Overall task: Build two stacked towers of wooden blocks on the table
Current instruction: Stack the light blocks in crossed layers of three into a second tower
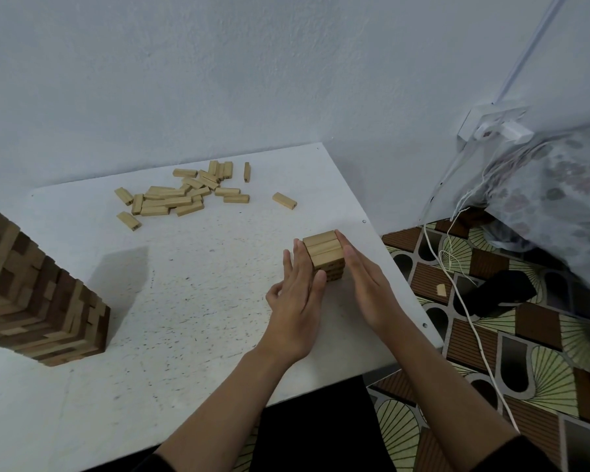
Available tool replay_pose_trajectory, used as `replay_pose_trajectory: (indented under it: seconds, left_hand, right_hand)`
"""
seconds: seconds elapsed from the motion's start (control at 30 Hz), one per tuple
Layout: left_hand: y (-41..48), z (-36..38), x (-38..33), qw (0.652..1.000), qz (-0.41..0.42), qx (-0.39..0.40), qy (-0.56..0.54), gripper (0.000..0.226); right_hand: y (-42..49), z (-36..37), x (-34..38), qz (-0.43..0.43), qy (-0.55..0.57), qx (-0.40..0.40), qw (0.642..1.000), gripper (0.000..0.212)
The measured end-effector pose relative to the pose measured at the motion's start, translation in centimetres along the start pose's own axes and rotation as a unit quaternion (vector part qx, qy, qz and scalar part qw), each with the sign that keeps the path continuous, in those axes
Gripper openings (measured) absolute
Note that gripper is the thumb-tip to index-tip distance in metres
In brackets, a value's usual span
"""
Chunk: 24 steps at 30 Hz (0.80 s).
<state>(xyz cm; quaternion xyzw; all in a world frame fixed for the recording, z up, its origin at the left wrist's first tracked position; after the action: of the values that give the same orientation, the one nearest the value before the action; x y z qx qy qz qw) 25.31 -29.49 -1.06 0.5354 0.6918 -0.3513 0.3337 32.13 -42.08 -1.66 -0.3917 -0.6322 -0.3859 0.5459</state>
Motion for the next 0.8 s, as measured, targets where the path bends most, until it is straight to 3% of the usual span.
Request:
replay_pose_trajectory:
  seconds: [0.3, 0.47, 0.57, 0.7, 0.8]
  left_hand:
    - [-0.1, -0.4, 0.2, 1.000, 0.001, 0.003, -0.026, 0.058]
    - [-0.8, -2.2, 0.0, 0.996, -0.006, -0.006, -0.086, 0.064]
    - [-0.5, -4.4, 0.2, 0.993, -0.006, -0.055, -0.100, 0.052]
    - [0.3, -8.4, 1.2, 0.986, 0.045, -0.155, -0.031, 0.036]
    - [1.0, -11.9, 2.4, 0.976, 0.017, -0.218, -0.022, 0.033]
  right_hand:
    - [-0.3, -0.2, 1.0, -0.005, -0.001, -0.031, 1.000, 0.046]
    - [-0.4, -0.4, 2.2, -0.063, -0.102, -0.081, 0.989, 0.038]
    - [0.1, -0.5, 3.4, -0.108, -0.178, -0.078, 0.975, 0.035]
    - [1.2, 0.3, 5.3, -0.157, -0.296, -0.049, 0.941, 0.036]
    - [2.2, 1.8, 7.5, -0.200, -0.360, -0.011, 0.911, 0.029]
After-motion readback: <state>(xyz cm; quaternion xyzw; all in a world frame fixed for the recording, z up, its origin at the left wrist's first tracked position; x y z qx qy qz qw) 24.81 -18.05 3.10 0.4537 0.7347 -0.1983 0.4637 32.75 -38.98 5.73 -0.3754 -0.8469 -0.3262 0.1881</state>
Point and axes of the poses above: each hand's wrist, its own y-axis towards the middle knuckle, its own z-axis out of the palm, x = y × z, the point moved 1 cm from there along y, towards the middle knuckle, and after that the axes turned 5 degrees about -z, right-handed, at the moved point
